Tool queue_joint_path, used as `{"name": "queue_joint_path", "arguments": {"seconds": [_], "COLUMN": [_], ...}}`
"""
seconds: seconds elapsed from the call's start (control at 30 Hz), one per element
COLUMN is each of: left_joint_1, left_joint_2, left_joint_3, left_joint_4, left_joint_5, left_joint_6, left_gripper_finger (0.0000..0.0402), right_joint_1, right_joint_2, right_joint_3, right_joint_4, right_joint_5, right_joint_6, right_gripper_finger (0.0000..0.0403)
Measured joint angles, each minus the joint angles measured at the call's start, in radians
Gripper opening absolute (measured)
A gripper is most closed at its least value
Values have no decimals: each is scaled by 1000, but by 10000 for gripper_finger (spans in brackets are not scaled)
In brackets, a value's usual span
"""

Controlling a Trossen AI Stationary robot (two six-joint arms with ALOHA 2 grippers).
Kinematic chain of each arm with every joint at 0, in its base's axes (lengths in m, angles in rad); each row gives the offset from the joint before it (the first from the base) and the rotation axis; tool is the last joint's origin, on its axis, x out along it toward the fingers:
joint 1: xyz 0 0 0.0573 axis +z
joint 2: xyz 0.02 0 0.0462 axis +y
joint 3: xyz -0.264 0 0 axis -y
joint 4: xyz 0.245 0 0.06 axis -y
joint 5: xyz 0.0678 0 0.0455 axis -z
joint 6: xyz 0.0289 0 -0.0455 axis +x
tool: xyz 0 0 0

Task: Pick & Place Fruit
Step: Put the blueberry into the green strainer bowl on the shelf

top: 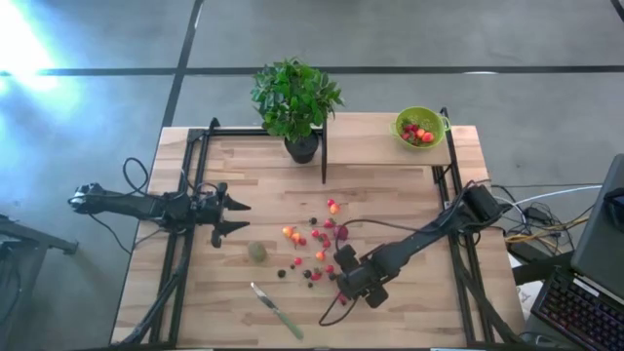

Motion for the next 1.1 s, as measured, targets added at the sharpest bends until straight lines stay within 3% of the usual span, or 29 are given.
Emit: {"name": "queue_joint_path", "arguments": {"seconds": [0.8,1.1], "left_joint_1": [0,0], "left_joint_2": [0,0], "left_joint_3": [0,0], "left_joint_4": [0,0], "left_joint_5": [0,0], "left_joint_6": [0,0], "left_gripper_finger": [229,229], "right_joint_1": [0,0], "right_joint_2": [-1,-1], "right_joint_3": [11,12], "right_joint_4": [5,5], "right_joint_5": [-26,-26], "right_joint_6": [30,30], "right_gripper_finger": [55,51]}}
